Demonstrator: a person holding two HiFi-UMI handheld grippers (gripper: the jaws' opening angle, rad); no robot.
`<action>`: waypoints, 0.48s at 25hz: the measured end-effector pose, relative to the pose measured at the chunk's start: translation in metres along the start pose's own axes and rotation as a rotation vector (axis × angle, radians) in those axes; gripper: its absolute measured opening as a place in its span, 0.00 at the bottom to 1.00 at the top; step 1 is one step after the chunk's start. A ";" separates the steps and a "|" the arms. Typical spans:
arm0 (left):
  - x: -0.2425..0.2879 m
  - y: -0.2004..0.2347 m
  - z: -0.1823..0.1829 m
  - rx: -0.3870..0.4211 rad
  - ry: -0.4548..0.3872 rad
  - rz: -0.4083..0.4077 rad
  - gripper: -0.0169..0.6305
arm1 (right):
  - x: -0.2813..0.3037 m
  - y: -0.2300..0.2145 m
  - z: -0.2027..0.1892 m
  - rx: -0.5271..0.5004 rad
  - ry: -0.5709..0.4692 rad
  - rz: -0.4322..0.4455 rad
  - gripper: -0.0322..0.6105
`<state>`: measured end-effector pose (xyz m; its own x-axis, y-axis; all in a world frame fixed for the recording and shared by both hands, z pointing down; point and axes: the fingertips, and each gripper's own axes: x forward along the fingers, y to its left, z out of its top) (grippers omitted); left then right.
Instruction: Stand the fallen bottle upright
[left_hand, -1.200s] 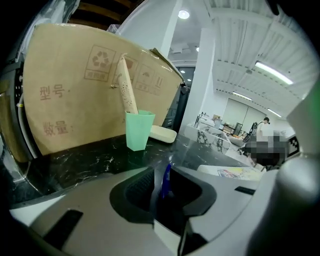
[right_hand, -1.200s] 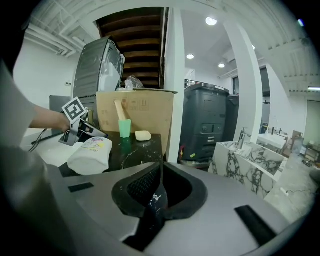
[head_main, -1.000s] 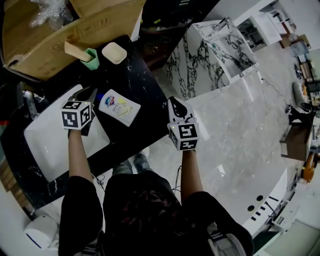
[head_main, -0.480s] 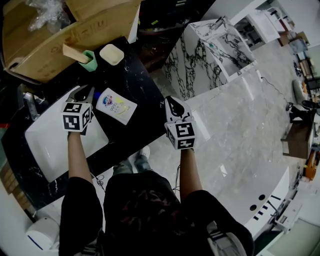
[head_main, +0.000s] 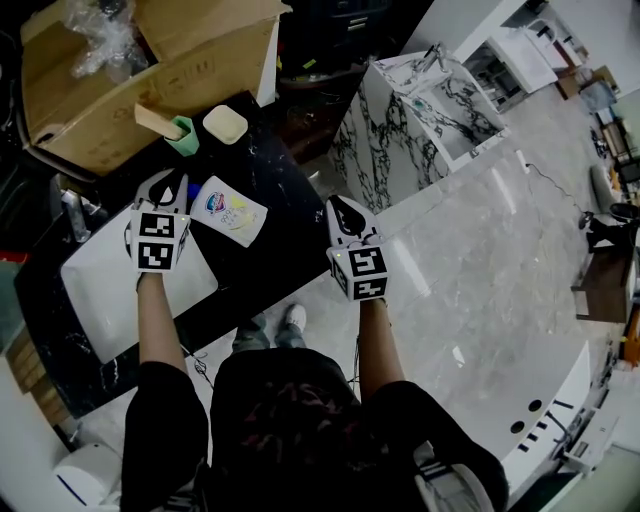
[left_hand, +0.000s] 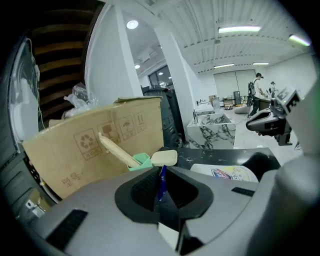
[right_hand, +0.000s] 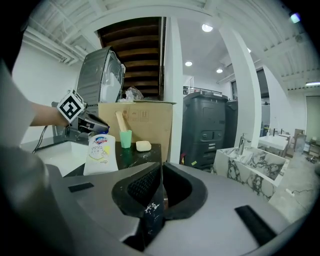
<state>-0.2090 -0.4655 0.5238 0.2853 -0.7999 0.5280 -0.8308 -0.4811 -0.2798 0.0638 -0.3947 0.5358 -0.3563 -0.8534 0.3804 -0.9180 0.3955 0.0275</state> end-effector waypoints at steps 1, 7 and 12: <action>-0.003 0.000 0.005 0.017 -0.004 0.013 0.11 | -0.001 0.000 0.003 -0.001 -0.009 0.003 0.07; -0.026 -0.011 0.034 0.194 -0.011 0.090 0.11 | -0.013 -0.004 0.012 -0.011 -0.049 0.014 0.07; -0.040 -0.028 0.054 0.396 0.003 0.153 0.11 | -0.023 -0.003 0.020 -0.014 -0.076 0.027 0.07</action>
<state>-0.1715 -0.4392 0.4671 0.1711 -0.8721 0.4584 -0.6157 -0.4578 -0.6413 0.0717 -0.3830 0.5088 -0.3937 -0.8654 0.3100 -0.9056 0.4231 0.0309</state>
